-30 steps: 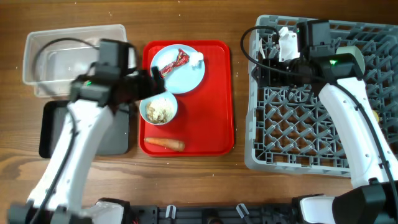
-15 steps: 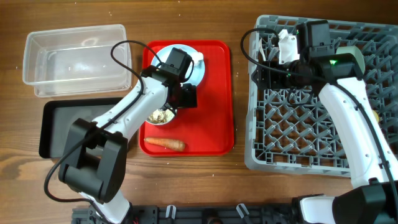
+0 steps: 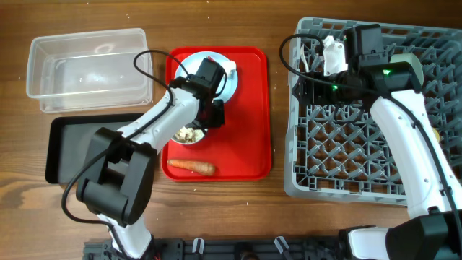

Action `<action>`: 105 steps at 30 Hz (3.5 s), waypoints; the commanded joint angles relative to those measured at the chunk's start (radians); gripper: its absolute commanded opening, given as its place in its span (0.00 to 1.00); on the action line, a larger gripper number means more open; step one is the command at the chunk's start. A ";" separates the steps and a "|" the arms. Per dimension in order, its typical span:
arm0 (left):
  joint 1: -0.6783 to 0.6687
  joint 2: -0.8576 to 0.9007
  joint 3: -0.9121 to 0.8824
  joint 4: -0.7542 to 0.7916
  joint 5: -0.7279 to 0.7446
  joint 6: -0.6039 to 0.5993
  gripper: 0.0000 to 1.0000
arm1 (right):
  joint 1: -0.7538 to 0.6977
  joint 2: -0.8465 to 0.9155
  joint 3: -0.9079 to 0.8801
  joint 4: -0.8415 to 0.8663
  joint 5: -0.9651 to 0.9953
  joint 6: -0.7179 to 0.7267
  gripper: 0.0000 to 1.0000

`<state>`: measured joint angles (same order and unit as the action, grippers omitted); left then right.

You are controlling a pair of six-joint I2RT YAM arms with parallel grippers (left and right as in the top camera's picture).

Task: Sort waste into correct bins and load items into the dishwasher rack
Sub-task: 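Grasp the light-blue rice bowl with the left gripper, then tip rice and peanuts from the bowl onto the black tray, then set the empty light-blue bowl back on the red tray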

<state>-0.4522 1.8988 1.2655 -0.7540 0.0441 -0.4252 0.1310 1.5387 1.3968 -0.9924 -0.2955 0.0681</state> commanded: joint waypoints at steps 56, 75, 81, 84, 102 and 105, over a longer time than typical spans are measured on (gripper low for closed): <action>1.218 -0.201 -0.229 -0.346 1.277 0.929 0.04 | 0.003 0.000 0.002 -0.019 -0.019 0.014 0.74; 1.352 -0.194 -0.315 -0.363 1.399 1.062 0.04 | 0.003 0.000 0.002 -0.019 -0.016 0.041 0.73; 1.349 -0.190 -0.315 -0.359 1.379 0.942 0.04 | 0.003 0.000 0.002 -0.019 -0.016 0.040 0.73; 1.317 -0.210 -0.315 -0.391 1.379 0.945 0.04 | 0.003 0.000 0.002 -0.020 -0.016 0.040 0.73; 0.063 -0.291 -0.204 0.157 0.265 0.026 0.04 | 0.003 0.000 0.002 -0.051 -0.020 0.045 0.78; -0.059 -0.254 -0.204 0.203 0.209 0.023 0.04 | 0.003 0.000 0.002 -0.056 -0.019 0.044 0.79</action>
<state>-0.4553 1.6146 1.0523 -0.5777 0.3893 -0.3496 0.1310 1.5387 1.3968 -1.0409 -0.2989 0.1020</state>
